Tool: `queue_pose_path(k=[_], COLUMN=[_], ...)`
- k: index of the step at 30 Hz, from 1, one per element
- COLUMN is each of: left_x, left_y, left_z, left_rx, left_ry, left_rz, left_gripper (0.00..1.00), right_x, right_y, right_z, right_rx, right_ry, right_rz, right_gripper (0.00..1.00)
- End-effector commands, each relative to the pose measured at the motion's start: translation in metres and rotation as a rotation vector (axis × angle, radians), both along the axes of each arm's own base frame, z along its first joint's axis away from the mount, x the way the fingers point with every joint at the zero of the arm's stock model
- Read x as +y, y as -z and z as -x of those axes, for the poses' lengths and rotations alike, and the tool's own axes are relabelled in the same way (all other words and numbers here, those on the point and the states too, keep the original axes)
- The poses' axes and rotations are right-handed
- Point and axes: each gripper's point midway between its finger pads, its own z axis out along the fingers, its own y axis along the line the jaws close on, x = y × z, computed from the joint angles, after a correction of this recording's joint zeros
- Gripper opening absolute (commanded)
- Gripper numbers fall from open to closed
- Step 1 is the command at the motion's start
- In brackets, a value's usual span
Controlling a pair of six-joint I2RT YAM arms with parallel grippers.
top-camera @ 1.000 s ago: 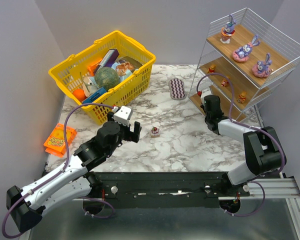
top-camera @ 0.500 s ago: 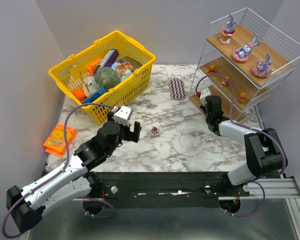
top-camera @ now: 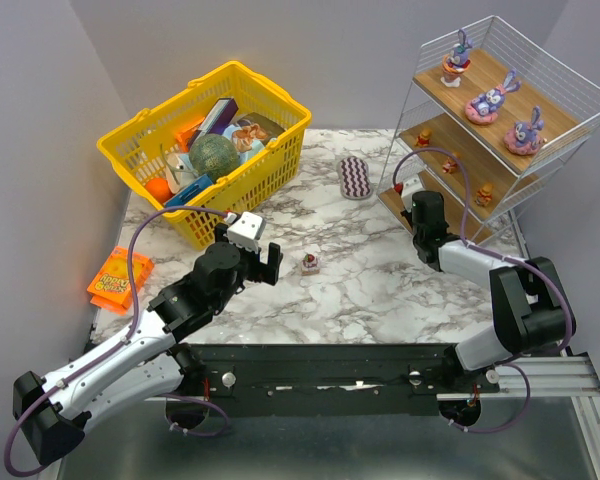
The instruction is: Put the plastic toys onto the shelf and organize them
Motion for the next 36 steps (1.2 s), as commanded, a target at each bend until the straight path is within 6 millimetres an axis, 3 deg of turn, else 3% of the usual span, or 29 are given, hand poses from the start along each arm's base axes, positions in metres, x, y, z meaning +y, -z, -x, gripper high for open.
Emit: queue_pose_path(k=[1, 16, 30, 34, 36], left_x=[0.004, 0.004, 0.005, 0.006, 0.006], left_y=[-0.001, -0.001, -0.001, -0.002, -0.002], left_z=[-0.003, -0.003, -0.003, -0.003, -0.003], left_rx=[-0.014, -0.015, -0.016, -0.018, -0.018], left_ry=[-0.023, -0.022, -0.026, -0.027, -0.028], left_rz=[0.003, 0.003, 0.002, 0.002, 0.002], left_gripper=[0.99, 0.99, 0.99, 0.99, 0.99], right_x=[0.002, 0.023, 0.03, 0.029, 0.026], right_y=[-0.003, -0.01, -0.007, -0.005, -0.004], right_z=[0.003, 0.004, 0.001, 0.0, -0.001], right_rx=[-0.004, 0.004, 0.041, 0.046, 0.045], right_ry=[-0.024, -0.161, -0.23, -0.221, -0.196], right_rz=[-0.026, -0.087, -0.118, -0.118, -0.117], right_gripper=[0.01, 0.01, 0.09, 0.18, 0.27])
